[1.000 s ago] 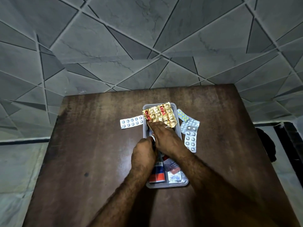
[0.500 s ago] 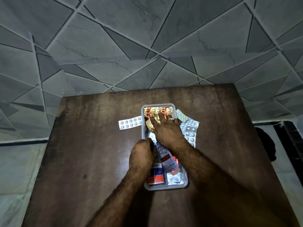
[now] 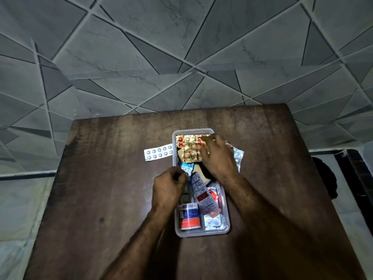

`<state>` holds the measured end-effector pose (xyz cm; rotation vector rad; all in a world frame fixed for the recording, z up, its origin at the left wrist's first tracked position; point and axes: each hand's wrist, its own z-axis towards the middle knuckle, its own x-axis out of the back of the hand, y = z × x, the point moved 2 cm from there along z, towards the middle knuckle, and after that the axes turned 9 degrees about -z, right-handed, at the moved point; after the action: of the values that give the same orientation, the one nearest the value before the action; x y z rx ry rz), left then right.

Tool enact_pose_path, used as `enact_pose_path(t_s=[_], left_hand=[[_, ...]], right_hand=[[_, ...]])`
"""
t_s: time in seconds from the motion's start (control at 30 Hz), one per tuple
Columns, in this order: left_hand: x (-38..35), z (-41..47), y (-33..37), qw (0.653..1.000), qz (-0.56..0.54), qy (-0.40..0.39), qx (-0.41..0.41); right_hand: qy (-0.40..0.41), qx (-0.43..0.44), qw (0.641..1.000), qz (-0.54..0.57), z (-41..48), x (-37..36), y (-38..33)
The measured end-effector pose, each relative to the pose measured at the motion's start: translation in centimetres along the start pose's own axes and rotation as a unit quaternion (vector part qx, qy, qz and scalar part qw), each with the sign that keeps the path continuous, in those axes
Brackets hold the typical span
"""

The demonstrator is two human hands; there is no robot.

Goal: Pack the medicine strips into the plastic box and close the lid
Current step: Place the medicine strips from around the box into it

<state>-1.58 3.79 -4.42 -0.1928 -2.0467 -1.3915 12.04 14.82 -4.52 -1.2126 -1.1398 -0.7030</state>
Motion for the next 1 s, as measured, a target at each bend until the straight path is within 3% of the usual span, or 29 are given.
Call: enact_pose_path(t_s=[0.1, 0.17, 0.33, 0.57, 0.8, 1.0], left_hand=[[1.0, 0.5, -0.7, 0.996, -0.074, 0.045, 0.02], [1.3, 0.8, -1.0, 0.994, -0.09, 0.052, 0.023], [1.1, 0.9, -1.0, 0.997, -0.072, 0.032, 0.011], [0.3, 0.1, 0.0, 0.999, 0.018, 0.007, -0.032], [1.2, 0.4, -1.6, 0.994, -0.102, 0.047, 0.018], [2.3, 1.7, -3.1, 0.98, -0.164, 0.086, 0.066]], right_hand=[[0.057, -0.141, 0.987, 0.046, -1.0, 0.5, 4.8], [0.048, -0.219, 0.974, 0.045, -2.3, -0.1, 7.5], [-0.016, -0.284, 0.958, 0.04, -4.8, -2.1, 9.4], [-0.036, -0.294, 0.955, 0.011, -4.6, -2.7, 8.9], [-0.011, -0.331, 0.929, 0.167, -4.7, -1.2, 8.7], [0.066, -0.215, 0.959, 0.172, -5.1, 1.9, 4.8]])
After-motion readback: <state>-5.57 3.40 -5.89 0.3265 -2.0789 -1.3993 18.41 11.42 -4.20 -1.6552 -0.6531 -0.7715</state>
